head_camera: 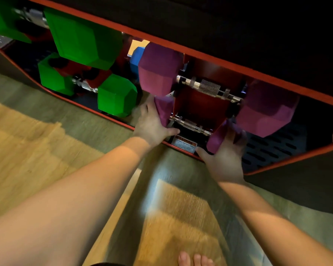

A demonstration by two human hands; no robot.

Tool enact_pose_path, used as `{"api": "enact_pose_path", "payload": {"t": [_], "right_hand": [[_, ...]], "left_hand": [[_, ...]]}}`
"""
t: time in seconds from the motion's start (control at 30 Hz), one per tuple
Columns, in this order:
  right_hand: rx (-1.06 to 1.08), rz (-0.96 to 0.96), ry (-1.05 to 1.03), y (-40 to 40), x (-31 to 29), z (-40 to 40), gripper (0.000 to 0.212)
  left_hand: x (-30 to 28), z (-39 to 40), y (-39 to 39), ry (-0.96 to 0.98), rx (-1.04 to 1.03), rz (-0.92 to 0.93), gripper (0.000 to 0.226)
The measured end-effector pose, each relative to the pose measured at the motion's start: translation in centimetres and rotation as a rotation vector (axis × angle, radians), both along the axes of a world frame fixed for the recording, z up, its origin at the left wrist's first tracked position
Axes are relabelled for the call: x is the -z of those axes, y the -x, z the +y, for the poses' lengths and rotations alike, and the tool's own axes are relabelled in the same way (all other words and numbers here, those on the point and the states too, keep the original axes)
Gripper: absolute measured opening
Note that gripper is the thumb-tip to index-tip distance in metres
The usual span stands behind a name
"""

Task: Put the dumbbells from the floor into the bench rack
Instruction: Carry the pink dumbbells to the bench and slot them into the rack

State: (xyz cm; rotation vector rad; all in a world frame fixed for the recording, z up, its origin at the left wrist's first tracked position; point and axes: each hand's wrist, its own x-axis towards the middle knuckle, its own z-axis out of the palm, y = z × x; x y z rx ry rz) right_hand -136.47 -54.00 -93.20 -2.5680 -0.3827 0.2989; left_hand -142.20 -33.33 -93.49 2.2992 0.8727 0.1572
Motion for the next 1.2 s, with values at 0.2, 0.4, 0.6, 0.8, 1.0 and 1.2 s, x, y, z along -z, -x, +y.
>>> {"api": "enact_pose_path", "payload": {"t": [0.2, 0.4, 0.6, 0.8, 1.0, 1.2], "right_hand": [[-0.034, -0.043, -0.096, -1.3, 0.4, -0.8, 0.079], [0.017, -0.089, -0.081, 0.0, 0.7, -0.2, 0.076], [-0.023, -0.084, -0.056, -1.1, 0.7, -1.1, 0.079], [0.000, -0.078, -0.068, -0.3, 0.6, -1.0, 0.078], [-0.045, -0.072, -0.003, -0.7, -0.1, -0.3, 0.074], [-0.044, -0.107, -0.013, -0.6, 0.2, -0.3, 0.076]], "left_hand": [[0.5, -1.6, -1.0, -0.150, -0.093, 0.027, 0.119], [0.2, -0.9, -1.3, -0.152, -0.024, 0.052, 0.112], [0.2, -1.6, -0.7, -0.165, -0.005, 0.008, 0.109], [0.1, -1.1, -0.9, -0.170, 0.003, 0.044, 0.108], [0.0, -0.4, -1.0, -0.154, -0.020, 0.102, 0.115], [0.1, -0.9, -0.6, -0.185, -0.015, 0.082, 0.113]]}}
